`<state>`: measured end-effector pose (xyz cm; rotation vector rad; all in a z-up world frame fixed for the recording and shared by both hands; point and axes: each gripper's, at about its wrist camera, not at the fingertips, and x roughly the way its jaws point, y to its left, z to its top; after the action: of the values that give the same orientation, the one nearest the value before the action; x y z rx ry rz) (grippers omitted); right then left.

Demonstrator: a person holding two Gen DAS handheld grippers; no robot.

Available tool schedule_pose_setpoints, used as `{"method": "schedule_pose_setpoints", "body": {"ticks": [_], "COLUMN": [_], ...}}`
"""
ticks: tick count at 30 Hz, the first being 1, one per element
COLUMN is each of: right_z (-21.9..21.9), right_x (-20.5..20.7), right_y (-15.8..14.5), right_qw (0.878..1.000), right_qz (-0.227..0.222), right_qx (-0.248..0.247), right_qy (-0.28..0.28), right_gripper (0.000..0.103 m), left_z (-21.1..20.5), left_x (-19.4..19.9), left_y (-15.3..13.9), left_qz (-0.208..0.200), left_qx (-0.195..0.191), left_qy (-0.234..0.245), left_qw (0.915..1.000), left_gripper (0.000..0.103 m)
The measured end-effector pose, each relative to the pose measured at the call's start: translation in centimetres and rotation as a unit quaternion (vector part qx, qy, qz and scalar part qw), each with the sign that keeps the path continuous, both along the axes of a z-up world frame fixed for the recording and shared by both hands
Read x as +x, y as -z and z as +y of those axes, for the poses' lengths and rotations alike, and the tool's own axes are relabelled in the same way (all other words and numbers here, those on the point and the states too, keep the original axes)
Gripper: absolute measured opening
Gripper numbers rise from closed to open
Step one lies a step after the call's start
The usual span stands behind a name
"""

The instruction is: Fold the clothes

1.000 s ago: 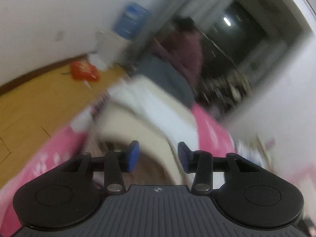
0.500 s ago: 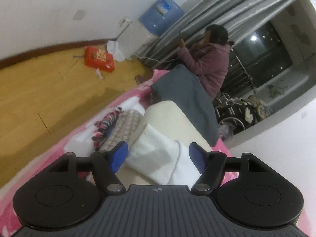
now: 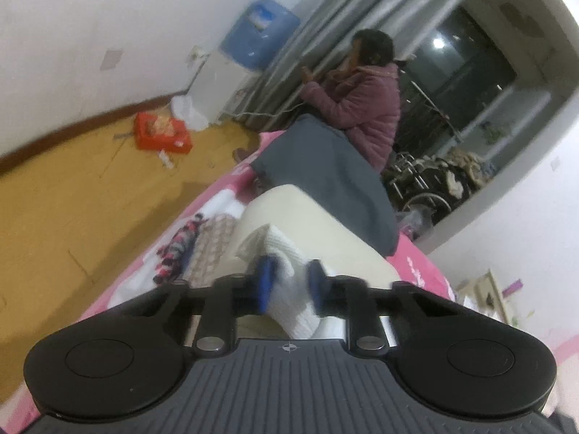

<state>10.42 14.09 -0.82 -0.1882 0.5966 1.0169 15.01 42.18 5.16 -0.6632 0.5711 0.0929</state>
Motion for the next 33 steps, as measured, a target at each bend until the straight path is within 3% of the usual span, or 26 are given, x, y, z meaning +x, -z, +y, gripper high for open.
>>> {"method": "schedule_pose_setpoints", "body": {"ticks": [6,10,14,17,22,25,29,31,33], "right_z": [-1.6,-5.5,-11.9,-18.1,-28.4,-34.1,-39.3,-40.5,-41.2], "right_x": [0.2,0.1,-0.8,-2.0,-5.1,-7.0,-7.1,-6.2,-5.2], "right_y": [-0.7,-2.7,-4.6,-5.1,-1.0,2.8,5.0,4.5,3.9], "right_qw": [0.999,0.996,0.991,0.981,0.947,0.917,0.881,0.876,0.875], "right_qz": [0.016,0.035,0.068,0.125,0.263,0.319,0.354,0.348,0.339], "right_qx": [0.025,0.069,0.097,0.122,0.103,0.071,0.077,0.096,0.113], "right_qy": [0.026,0.042,0.055,0.081,0.152,0.229,0.304,0.319,0.327], "right_gripper": [0.004,0.004,0.004,0.004,0.008,0.008,0.008,0.015,0.018], "left_z": [-4.6,-10.8,-17.9,-23.3,-31.9,-36.0,-37.9,-37.6,-37.1], "left_x": [-0.9,-2.6,-4.4,-5.6,-7.6,-9.8,-13.6,-14.9,-15.5], "left_y": [-4.0,-7.8,-9.6,-8.4,-1.7,3.7,7.5,7.8,8.0], "left_qz": [-0.070,-0.149,-0.201,-0.196,-0.101,-0.026,0.013,0.019,0.033], "left_qx": [0.026,0.015,0.002,0.004,0.042,0.071,0.083,0.072,0.052], "left_qy": [0.058,0.156,0.274,0.358,0.490,0.551,0.605,0.623,0.650], "left_qw": [0.9955,0.9763,0.9404,0.9129,0.8647,0.8310,0.7921,0.7786,0.7578], "left_gripper": [0.007,0.007,0.007,0.007,0.010,0.031,0.040,0.043,0.046]}}
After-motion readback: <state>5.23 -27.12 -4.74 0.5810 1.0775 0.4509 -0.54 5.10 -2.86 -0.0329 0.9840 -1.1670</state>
